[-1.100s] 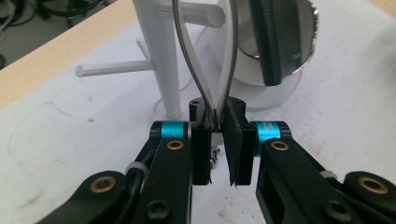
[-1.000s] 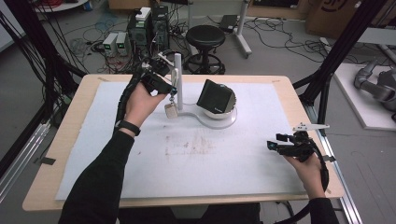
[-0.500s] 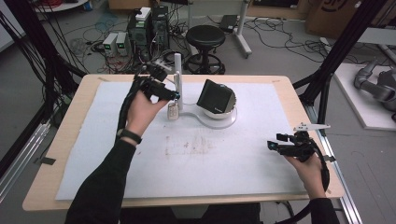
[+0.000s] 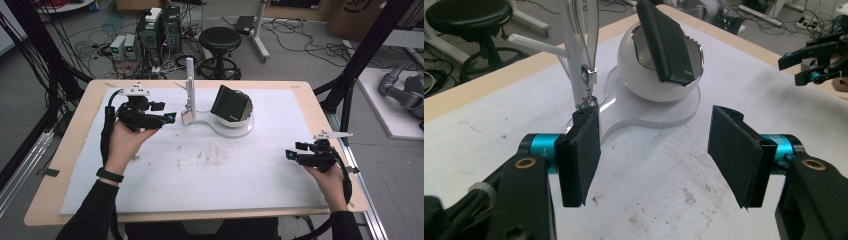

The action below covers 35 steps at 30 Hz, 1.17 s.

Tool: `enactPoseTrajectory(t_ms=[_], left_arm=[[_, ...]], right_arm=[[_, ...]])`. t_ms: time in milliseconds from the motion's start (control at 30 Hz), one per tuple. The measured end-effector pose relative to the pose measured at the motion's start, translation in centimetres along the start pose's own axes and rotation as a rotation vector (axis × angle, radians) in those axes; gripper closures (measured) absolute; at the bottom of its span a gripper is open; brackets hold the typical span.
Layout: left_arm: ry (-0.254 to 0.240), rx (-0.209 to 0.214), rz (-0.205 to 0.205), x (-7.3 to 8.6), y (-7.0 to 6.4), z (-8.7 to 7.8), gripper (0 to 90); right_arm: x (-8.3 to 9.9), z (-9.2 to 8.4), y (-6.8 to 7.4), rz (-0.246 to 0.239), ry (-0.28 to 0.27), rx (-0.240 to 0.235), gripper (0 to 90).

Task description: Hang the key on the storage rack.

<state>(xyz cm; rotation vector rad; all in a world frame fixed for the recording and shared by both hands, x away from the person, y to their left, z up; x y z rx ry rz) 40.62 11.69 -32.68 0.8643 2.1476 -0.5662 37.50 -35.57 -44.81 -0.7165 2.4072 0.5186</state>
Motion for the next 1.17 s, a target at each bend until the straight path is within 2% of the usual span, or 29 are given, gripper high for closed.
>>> enactPoseTrajectory(t_ms=[367,800,1167], left_arm=[[0.009,-0.008,0.014,0.22,-0.35,0.00,37.8],[0.015,0.000,0.002,0.57,-0.22,-0.28,37.8],[0.019,-0.004,0.018,0.57,-0.43,-0.30,37.8]], right_arm=[[-0.06,-0.06,0.09,-0.001,-0.001,0.003,33.2],[-0.13,0.02,0.28,-0.009,0.003,0.007,33.1],[-0.12,-0.14,0.14,-0.007,-0.002,0.009,32.1]])
Point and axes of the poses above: each handheld gripper's, and its own axes: z roughly forward along the jaws, x roughly out of its underside, y roughly to its left, the point moved 6 cm from there along z, roughly forward along the jaws, and after that the axes turned 11 degrees about y, right-handed, at the moved point
